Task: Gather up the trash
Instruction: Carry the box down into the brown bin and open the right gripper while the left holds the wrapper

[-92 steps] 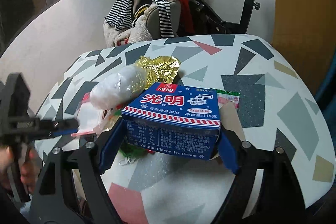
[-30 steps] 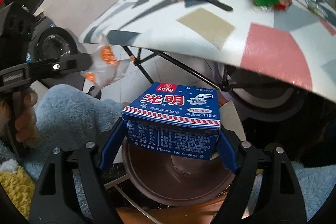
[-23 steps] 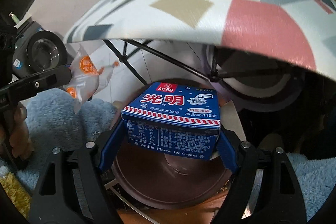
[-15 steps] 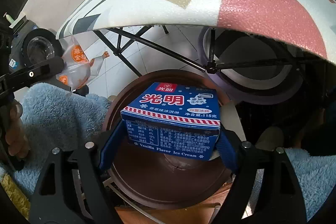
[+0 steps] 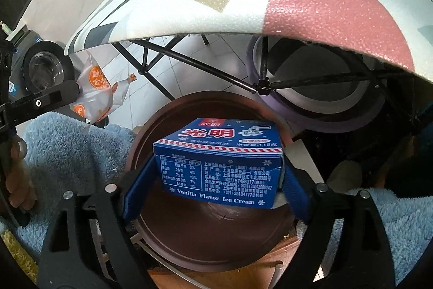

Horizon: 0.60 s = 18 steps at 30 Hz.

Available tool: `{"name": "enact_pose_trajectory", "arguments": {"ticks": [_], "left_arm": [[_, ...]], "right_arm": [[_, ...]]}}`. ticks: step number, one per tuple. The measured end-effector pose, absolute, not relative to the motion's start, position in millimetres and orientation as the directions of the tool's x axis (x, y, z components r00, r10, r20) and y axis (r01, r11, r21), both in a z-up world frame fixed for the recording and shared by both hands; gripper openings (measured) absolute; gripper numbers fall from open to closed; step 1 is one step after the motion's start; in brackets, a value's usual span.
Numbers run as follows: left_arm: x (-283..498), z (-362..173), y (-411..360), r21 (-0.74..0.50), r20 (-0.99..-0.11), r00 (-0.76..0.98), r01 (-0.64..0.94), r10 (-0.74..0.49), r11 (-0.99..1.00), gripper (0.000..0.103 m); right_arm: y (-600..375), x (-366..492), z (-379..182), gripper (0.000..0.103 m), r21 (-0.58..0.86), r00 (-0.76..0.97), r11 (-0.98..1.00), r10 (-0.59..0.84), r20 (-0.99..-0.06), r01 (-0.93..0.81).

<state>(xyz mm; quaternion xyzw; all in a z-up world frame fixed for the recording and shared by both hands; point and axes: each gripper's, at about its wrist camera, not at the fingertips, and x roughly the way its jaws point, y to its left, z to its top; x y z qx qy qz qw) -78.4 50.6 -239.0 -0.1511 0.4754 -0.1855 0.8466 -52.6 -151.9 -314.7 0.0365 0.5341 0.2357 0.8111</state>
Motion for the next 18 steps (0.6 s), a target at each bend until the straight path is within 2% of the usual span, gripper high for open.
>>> {"name": "enact_pose_trajectory", "arguments": {"ticks": [3,10,18], "left_arm": [[-79.0,-238.8,49.8,-0.430,-0.749,0.479,0.175,-0.458,0.886,0.021],[-81.6,-237.3,49.6,-0.428,-0.745,0.485,0.178,-0.458,0.886,0.021],[-81.0,-239.7,41.7,-0.407,-0.761,0.467,0.194,-0.449,0.892,0.021]], "right_arm": [[-152.4,-52.9,-312.5,0.092,0.306,0.331,0.887,0.420,-0.845,-0.346],[-152.2,-57.5,-298.4,0.095,0.283,0.379,0.883,0.424,-0.823,-0.374],[-155.6,-74.3,-258.3,0.097,0.173,0.557,0.894,0.398,-0.729,-0.412]]}}
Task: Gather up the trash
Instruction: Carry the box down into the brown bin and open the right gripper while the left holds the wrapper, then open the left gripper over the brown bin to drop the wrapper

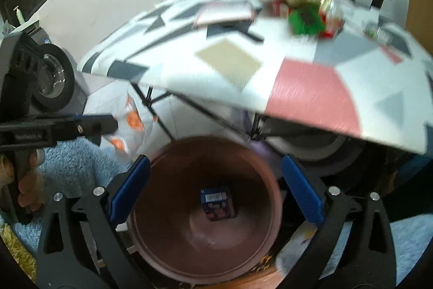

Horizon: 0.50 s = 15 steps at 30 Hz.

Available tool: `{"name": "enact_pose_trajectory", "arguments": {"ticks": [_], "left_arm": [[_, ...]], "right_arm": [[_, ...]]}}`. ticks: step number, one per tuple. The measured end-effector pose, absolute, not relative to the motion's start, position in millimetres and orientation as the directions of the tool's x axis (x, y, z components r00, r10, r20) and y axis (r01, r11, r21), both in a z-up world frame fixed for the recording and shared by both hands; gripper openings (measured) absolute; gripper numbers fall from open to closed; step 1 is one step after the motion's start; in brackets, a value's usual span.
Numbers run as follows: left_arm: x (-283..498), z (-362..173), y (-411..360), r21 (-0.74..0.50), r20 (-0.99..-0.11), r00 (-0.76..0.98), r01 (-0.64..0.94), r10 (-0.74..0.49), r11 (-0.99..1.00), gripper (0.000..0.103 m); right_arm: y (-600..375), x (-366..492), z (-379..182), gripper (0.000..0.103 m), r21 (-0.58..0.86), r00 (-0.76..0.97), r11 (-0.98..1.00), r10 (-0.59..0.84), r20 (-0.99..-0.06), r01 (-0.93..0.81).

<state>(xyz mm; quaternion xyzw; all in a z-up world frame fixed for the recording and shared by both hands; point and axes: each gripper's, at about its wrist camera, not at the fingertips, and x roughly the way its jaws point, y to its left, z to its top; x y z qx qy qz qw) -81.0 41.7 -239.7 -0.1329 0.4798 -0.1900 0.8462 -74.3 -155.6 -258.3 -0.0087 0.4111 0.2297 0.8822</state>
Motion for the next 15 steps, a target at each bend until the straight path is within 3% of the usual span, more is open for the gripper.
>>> {"name": "enact_pose_trajectory", "arguments": {"ticks": [12,15], "left_arm": [[-76.4,-248.0,29.8,-0.390,-0.782,0.430,0.227,-0.451,0.893,0.024],[-75.4,-248.9,30.4,-0.390,-0.784,0.432,0.218,-0.446,0.895,0.032]], "right_arm": [[-166.4,-74.9,-242.1,0.097,0.100,0.667,0.924,0.339,-0.663,-0.370],[-167.1,-75.3,-240.9,0.097,0.087,0.684,0.928,0.329,-0.651,-0.363]]}}
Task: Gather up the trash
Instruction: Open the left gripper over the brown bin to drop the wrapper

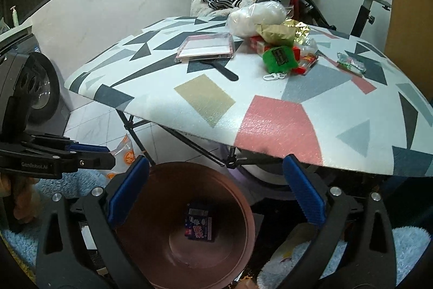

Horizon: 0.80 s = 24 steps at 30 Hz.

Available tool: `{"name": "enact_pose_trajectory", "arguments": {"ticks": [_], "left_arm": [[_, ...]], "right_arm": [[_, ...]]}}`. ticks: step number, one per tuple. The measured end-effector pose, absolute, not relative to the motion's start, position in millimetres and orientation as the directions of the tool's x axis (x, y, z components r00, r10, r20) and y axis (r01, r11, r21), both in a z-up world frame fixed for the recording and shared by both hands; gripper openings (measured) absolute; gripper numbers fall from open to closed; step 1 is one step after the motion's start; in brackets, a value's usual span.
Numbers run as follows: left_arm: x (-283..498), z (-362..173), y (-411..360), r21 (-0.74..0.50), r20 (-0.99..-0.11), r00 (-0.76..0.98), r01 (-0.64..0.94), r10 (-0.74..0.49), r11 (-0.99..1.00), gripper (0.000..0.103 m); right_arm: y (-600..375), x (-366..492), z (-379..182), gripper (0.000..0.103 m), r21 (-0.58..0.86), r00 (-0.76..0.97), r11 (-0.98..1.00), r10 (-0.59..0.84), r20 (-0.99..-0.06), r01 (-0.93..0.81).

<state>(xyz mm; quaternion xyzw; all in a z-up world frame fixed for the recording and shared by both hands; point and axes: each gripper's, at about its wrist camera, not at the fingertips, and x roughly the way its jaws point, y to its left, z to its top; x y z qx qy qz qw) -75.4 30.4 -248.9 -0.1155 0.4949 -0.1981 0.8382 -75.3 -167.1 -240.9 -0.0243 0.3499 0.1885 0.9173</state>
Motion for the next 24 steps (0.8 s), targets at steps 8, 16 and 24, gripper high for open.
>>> {"name": "enact_pose_trajectory", "arguments": {"ticks": [8,16,24], "left_arm": [[-75.9,-244.6,38.0,-0.405,-0.757,0.479,0.190,-0.445,0.894,0.088],[-75.8,-239.0,42.5,-0.386,-0.743,0.526,0.169,-0.414,0.907,0.097],[-74.5,-227.6,53.9,-0.346,-0.716,0.607,0.119,-0.344,0.931,0.097]], "right_arm": [[-173.0,-74.6,-240.5,0.097,0.071,0.716,0.941,0.298,-0.632,-0.329],[-182.5,-72.9,-238.8,0.097,0.092,0.741,0.953,0.284,-0.609,-0.290],[-181.7,-71.8,-234.3,0.097,0.101,0.737,0.946,0.304,-0.603,-0.308]]}}
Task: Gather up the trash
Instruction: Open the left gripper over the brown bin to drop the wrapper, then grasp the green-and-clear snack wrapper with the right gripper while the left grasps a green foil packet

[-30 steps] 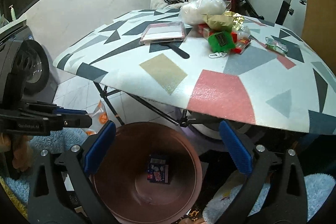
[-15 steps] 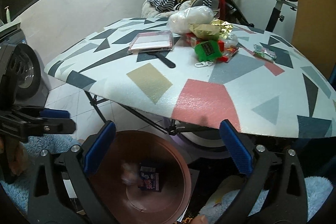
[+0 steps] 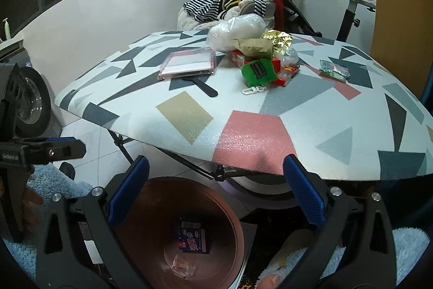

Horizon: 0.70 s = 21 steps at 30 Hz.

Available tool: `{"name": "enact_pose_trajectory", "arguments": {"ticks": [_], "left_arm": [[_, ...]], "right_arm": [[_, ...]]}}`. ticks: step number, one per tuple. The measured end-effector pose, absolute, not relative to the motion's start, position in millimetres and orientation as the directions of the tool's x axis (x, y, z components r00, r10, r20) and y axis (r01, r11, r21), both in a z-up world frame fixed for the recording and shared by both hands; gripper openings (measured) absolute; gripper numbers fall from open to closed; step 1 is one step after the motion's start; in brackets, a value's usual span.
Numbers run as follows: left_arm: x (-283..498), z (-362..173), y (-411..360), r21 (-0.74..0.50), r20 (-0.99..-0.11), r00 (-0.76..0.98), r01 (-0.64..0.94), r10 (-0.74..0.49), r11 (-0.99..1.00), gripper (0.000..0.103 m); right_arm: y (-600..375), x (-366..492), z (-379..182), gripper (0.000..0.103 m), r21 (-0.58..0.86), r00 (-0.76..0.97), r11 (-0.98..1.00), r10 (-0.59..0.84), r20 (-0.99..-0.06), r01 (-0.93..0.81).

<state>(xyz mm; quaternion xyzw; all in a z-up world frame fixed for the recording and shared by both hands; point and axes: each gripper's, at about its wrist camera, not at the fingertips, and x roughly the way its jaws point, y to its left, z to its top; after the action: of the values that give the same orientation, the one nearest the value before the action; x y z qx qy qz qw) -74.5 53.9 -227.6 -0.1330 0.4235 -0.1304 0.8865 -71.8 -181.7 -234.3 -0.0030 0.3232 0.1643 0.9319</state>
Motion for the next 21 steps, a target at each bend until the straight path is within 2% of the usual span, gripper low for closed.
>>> {"name": "enact_pose_trajectory", "arguments": {"ticks": [6,12,21], "left_arm": [[-70.6,-206.3,59.0,-0.292,-0.660,0.690,0.128,-0.297,0.948,0.097],[-49.0,-187.0,58.9,-0.220,-0.654,0.709,0.155,-0.264,0.963,0.097],[6.6,-164.5,64.1,-0.299,-0.660,0.682,0.146,-0.315,0.943,0.097]], "right_arm": [[-188.9,-60.5,-221.0,0.097,0.109,0.734,0.937,0.330,-0.594,-0.333],[-215.0,-28.7,-202.1,0.097,0.083,0.734,0.952,0.282,-0.618,-0.296],[-303.7,69.7,-179.1,0.097,0.116,0.752,0.987,0.157,-0.640,-0.108]]}}
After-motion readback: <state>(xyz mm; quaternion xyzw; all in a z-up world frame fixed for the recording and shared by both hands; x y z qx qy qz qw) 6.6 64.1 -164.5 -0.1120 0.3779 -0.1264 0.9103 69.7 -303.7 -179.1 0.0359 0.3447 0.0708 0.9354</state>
